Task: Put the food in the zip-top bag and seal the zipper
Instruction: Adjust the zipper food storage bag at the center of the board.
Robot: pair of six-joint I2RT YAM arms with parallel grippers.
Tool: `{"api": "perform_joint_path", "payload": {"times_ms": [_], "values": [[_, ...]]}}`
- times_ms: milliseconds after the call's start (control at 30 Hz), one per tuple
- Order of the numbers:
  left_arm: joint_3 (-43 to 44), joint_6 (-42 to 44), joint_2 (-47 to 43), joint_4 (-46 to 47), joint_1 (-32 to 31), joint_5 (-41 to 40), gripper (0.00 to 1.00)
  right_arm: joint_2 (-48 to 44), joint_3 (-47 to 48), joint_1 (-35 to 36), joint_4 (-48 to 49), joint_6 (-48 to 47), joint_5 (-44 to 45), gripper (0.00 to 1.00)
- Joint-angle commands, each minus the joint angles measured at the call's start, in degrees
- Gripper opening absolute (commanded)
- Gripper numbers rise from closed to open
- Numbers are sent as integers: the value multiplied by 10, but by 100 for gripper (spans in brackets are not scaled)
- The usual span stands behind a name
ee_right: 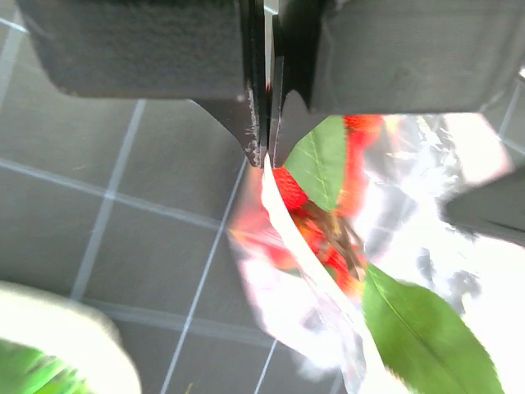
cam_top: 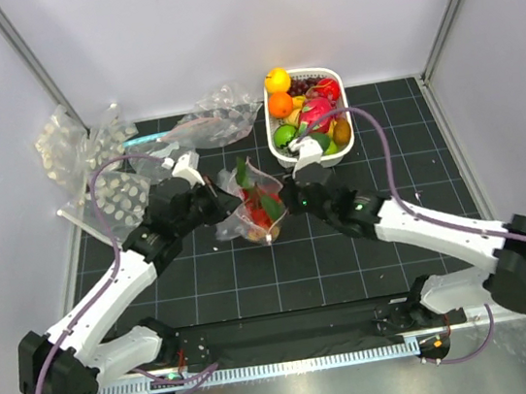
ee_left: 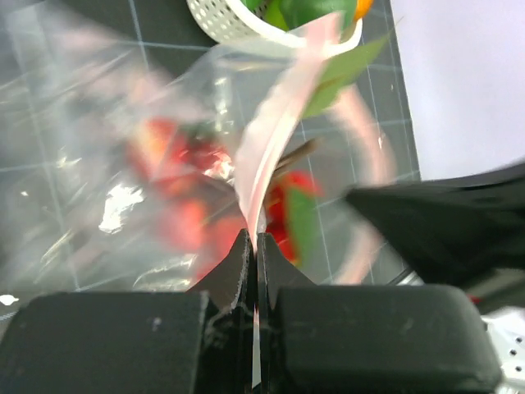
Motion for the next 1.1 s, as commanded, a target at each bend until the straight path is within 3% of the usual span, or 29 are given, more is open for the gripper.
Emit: {"api": "perform_joint_path", "payload": {"times_ms": [0,133,300,433,500,633,700,733,867,967,1067], "values": [[50,34,17,-26,-21,-7,0,-82,17,0,-20,-30,99,1],[98,65,29,-98,-56,-90,0,-129,16,0,-39,-45,148,1],[219,95,70,-203,-84,-150,0,-156,23,1,-57,-53,160,1],[300,115,93,-300,-126,-214,0,-161,3,0,-21,-42,96,1],[329,122,99,-340,-126,-259,0,-114,27,5,-18,-40,49,1],[329,106,92,-344,-126,-307,0,-73,80,114,-30,-99,154,1],[317,105,103,-298,-129,-256,0,-88,93,130,-57,-103,212,1],[313,104,127,-285,-136,-187,0,-115,89,130,-69,-107,289,1],[319,100,173,-232,-177,-67,0,-179,95,129,-100,-139,476,1],[305,87,188,-175,-182,30,0,-207,84,130,-78,-161,485,1],[296,93,157,-165,-172,-25,0,-191,65,130,-39,-159,387,1]]}}
